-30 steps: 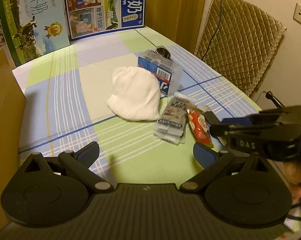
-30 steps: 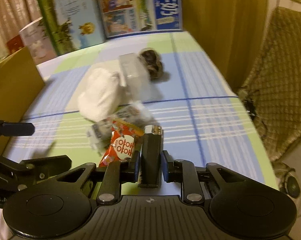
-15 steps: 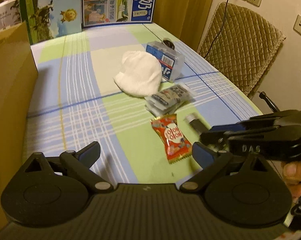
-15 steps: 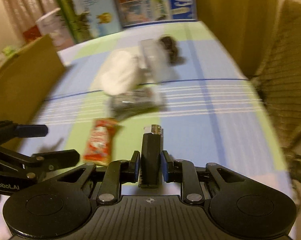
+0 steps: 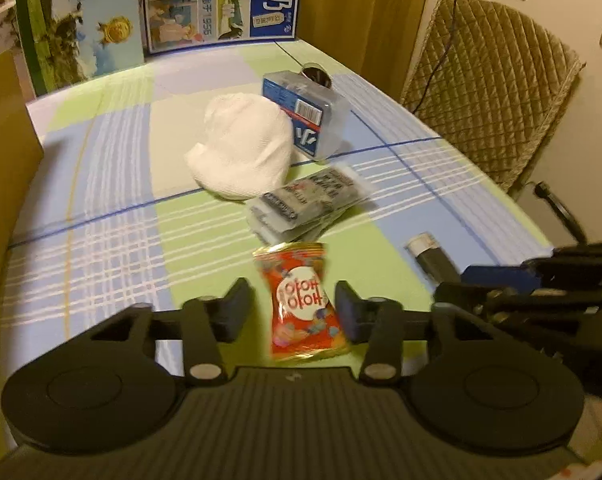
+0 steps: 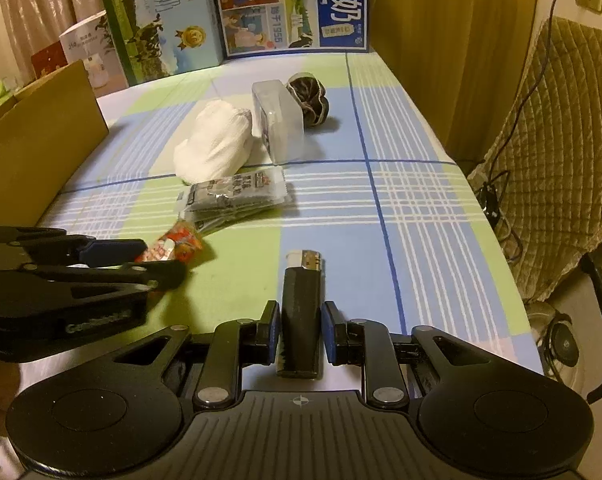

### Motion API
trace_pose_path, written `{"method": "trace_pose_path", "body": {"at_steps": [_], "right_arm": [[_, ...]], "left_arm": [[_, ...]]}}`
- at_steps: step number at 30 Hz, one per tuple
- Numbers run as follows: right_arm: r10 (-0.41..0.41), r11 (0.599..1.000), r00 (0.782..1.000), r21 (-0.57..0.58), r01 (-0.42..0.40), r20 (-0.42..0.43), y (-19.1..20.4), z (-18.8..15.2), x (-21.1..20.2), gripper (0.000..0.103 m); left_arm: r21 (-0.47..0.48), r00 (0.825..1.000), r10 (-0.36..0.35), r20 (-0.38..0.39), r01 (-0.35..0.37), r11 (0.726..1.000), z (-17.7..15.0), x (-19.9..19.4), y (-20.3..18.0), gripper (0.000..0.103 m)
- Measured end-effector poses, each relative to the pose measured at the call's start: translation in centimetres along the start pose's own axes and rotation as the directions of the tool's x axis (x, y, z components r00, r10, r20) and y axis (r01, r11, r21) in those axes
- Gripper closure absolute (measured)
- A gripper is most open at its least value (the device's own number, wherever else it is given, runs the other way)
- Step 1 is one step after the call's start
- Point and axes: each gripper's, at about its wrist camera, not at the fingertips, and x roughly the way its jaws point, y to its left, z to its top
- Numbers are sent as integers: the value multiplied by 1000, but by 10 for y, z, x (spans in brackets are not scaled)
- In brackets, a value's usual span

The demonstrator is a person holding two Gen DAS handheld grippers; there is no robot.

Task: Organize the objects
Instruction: 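Lift the lighter with the right tool while the left tool grasps the red candy packet, then carry the lighter and candy packet over the cardboard box with both tools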

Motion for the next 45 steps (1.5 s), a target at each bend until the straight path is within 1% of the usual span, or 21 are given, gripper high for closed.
{"method": "trace_pose_path", "body": {"at_steps": [1, 4, 6, 10, 14, 20, 22, 23, 24, 26, 30, 38, 45], "right_arm": [[-5, 1000, 1000, -9, 5, 1, 1, 0, 1, 83], [-18, 999, 1000, -35, 18, 6, 5, 0, 2, 80], [-23, 998, 1000, -55, 24, 10, 8, -1, 3, 75], [-35, 997, 999, -69, 36, 22, 11, -2, 6, 73], [-48, 996, 998, -69, 50, 27, 13, -2, 6, 73], [-54, 996, 998, -66, 56, 28, 14, -2, 7, 74], [-52, 996, 998, -67, 54, 26, 15, -1, 7, 78], [-51, 996, 998, -67, 52, 25, 15, -1, 7, 84], [-53, 996, 998, -73, 54, 26, 16, 0, 7, 84], [-53, 996, 998, -66, 54, 26, 15, -1, 7, 84], [-42, 998, 999, -40, 43, 25, 13, -2, 4, 84], [-29, 999, 998, -14, 30, 61, 19, -7, -25, 84], [-15, 1000, 997, 11, 15, 82, 37, -22, -74, 84]], "left_arm": [[10, 1000, 7, 0, -7, 1000, -2, -2, 1, 73], [13, 1000, 15, -7, -15, 1000, -6, -8, 8, 73], [25, 1000, 17, -9, -17, 1000, -10, -11, 11, 73], [53, 1000, 10, -15, -9, 999, -10, -13, 13, 73], [69, 1000, 15, -12, -14, 998, -8, -10, 12, 71], [81, 1000, 9, -13, -8, 997, -6, -8, 12, 71], [95, 1000, 5, -18, -4, 995, -4, -8, 11, 74], [101, 1000, 5, -21, -3, 995, -4, -7, 10, 75], [102, 1000, 7, -23, -4, 995, -4, -7, 9, 76], [100, 1000, 5, -28, -2, 995, -3, -7, 8, 82], [76, 999, 11, -39, -8, 997, -6, -12, 8, 82], [30, 999, 17, -43, -15, 999, -14, -43, 10, 83], [1, 999, 17, -28, -17, 1000, -20, -89, 6, 83]]}}
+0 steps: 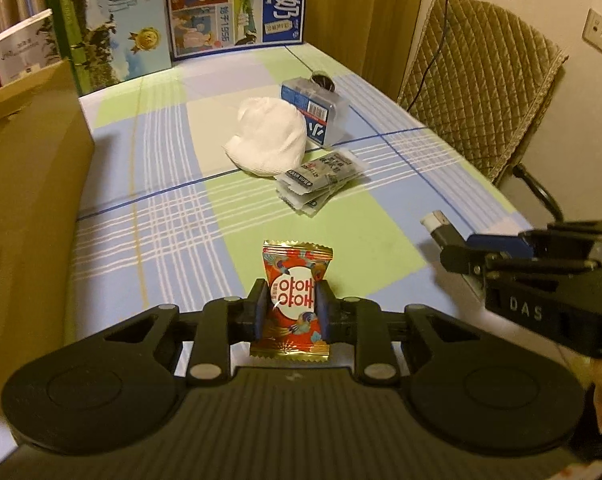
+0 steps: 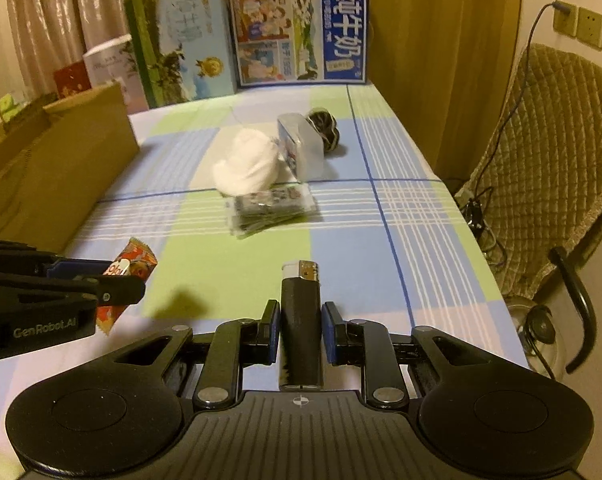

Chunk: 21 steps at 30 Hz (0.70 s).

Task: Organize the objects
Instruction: 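Carry the lighter and candy packet over the cardboard box with both tools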

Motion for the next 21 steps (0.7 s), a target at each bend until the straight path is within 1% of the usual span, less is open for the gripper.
{"method": "trace_pose_path", "body": {"at_steps": [6, 10, 16, 21], "right_arm": [[29, 999, 998, -24, -27, 59, 27, 2, -46, 84], [51, 998, 995, -36, -48, 87, 44, 3, -69, 84], [79, 996, 992, -56, -73, 99, 65, -4, -94, 84], [102, 993, 990, -67, -96, 99, 78, -8, -105, 84]], "left_arm": [[-28, 1000, 14, 25, -14, 1000, -11, -47, -1, 83], [-39, 998, 32, 47, -30, 999, -19, -78, 2, 82], [-58, 996, 53, 69, -49, 997, -32, -116, 9, 82], [-68, 994, 69, 81, -64, 996, -41, -142, 15, 82]]}}
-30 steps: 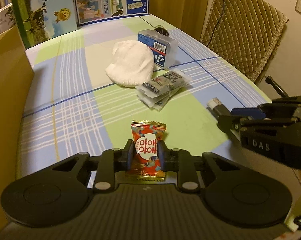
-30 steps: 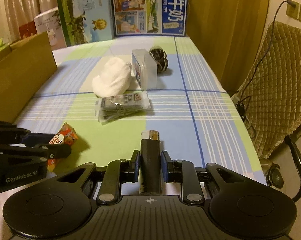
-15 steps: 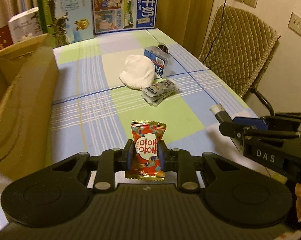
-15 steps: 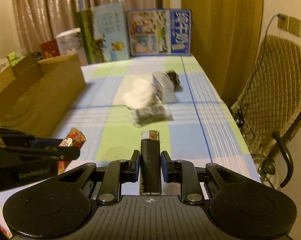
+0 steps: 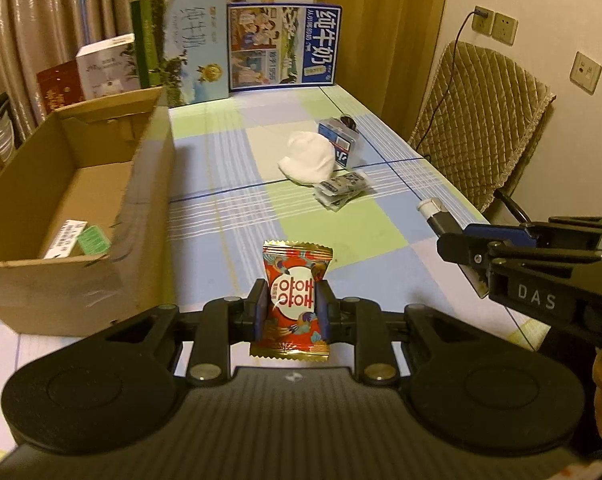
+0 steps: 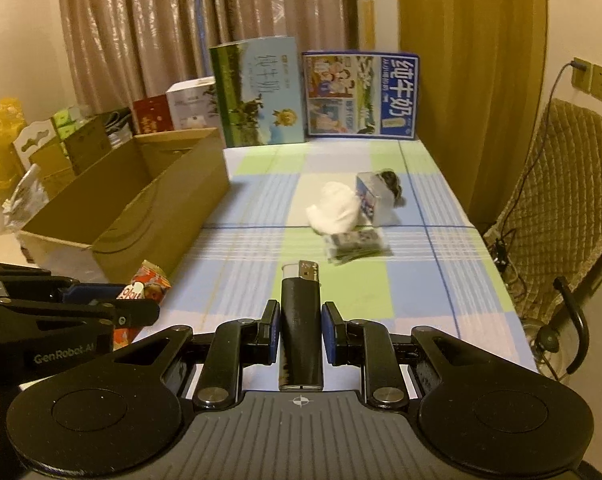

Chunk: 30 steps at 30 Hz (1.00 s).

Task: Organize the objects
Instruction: 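Carry the lighter and candy packet over the cardboard box with both tools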

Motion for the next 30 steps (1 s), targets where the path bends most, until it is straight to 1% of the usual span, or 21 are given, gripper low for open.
{"method": "trace_pose_path", "body": {"at_steps": [6, 16, 30], "right_arm": [[40, 999, 999, -28, -39, 12, 22, 5, -7, 84], [131, 988, 991, -87, -130, 10, 69, 13, -5, 84], [201, 969, 980, -148, -200, -11, 123, 23, 8, 84]], "left_arm": [[-20, 999, 39, 13, -39, 999, -5, -24, 16, 82], [-77, 992, 117, 40, -113, 991, -10, -61, 56, 82], [-134, 982, 186, 45, -178, 975, -19, -89, 104, 82]]}}
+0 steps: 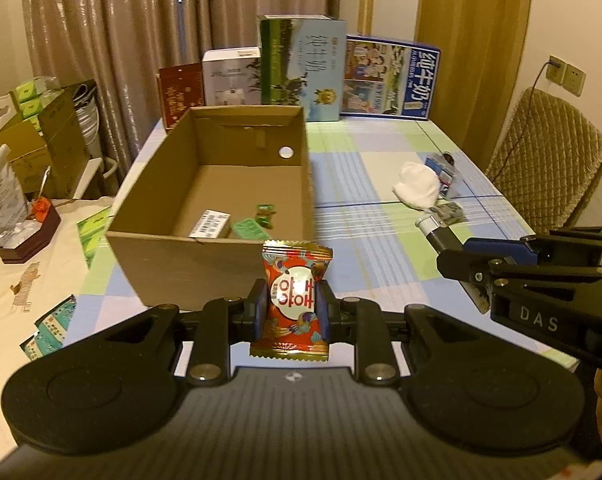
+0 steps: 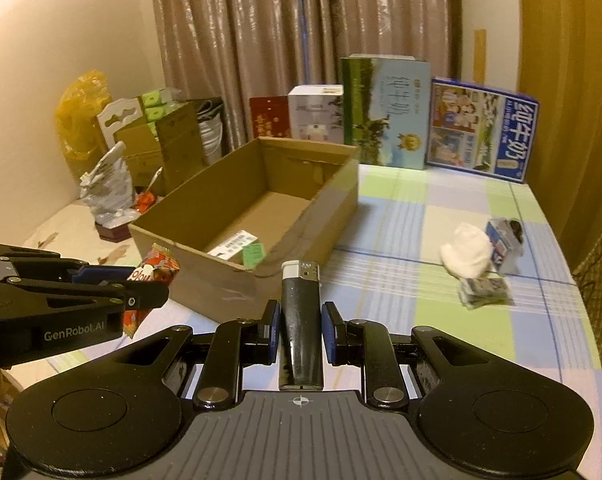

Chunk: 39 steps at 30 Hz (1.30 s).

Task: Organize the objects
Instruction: 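Carry the lighter and candy packet over the cardboard box with both tools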

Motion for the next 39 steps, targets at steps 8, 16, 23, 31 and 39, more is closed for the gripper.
{"method": "trace_pose_path", "body": {"at_steps": [8, 16, 23, 31, 39], "right_arm": [[36, 999, 999, -14, -36, 0, 19, 16, 13, 84], [64, 998, 998, -23, -64, 6, 33, 37, 30, 84], [67, 998, 998, -11, -67, 11, 34, 53, 46, 84], [71, 997, 997, -3, -71, 4, 34, 64, 62, 84], [74, 997, 997, 20, -74, -1, 28, 88, 89, 84]], "left_arm": [[-16, 999, 34, 13, -34, 999, 7, -4, 25, 82], [-17, 999, 51, 19, -51, 999, 20, -1, 45, 82], [-4, 998, 60, 17, -59, 998, 30, 7, 54, 82], [-6, 999, 52, 10, -52, 999, 37, 20, 62, 82], [5, 999, 39, 11, -39, 999, 56, 41, 74, 82]]}}
